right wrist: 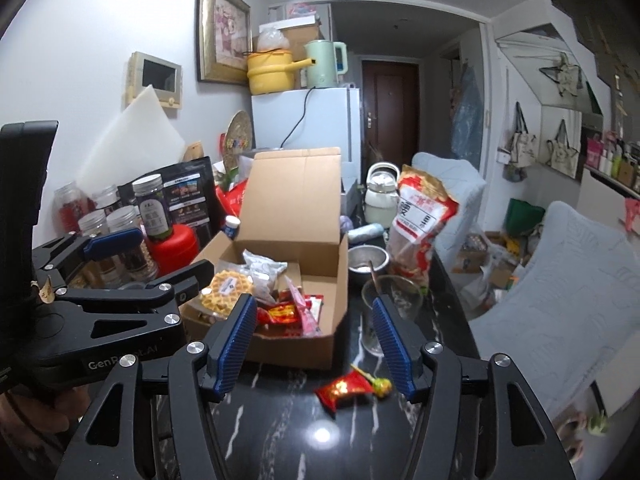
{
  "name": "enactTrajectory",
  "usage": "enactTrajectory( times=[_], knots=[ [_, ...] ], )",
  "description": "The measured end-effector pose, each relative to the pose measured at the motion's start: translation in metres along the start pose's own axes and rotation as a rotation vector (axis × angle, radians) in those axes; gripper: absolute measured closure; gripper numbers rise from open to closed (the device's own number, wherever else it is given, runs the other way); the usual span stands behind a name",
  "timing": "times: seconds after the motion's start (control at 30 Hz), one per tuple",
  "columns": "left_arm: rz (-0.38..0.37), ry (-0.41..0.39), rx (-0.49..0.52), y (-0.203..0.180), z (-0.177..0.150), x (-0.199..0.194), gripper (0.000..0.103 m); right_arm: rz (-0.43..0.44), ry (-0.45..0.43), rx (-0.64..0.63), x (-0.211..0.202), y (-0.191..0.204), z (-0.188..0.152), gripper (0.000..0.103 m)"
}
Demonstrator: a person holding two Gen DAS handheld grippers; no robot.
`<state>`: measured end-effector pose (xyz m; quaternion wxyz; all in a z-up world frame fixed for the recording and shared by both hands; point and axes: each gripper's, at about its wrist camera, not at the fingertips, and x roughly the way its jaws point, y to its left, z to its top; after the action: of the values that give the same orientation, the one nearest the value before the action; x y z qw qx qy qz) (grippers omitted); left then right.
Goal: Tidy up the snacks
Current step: 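Move both grippers back from the box to the red candy packet and lollipop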
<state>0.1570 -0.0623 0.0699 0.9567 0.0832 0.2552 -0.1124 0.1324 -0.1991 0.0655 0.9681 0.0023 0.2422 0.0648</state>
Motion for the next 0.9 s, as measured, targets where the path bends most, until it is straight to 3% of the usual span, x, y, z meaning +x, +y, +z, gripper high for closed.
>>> enactTrajectory(
  times=[0.47, 0.9],
  knots=[
    [-0.102, 0.08, 0.023, -0.027, -0.033, -0.001, 0.016, -0.043, 0.024, 0.03, -0.029, -0.013, -0.037, 0.04],
    [-0.18, 0.186, 0.058, -0.052, -0.057, 0.042, 0.016, -0.052, 0.157, 0.085, 0.011, -0.048, -0.077, 0.04]
  ],
)
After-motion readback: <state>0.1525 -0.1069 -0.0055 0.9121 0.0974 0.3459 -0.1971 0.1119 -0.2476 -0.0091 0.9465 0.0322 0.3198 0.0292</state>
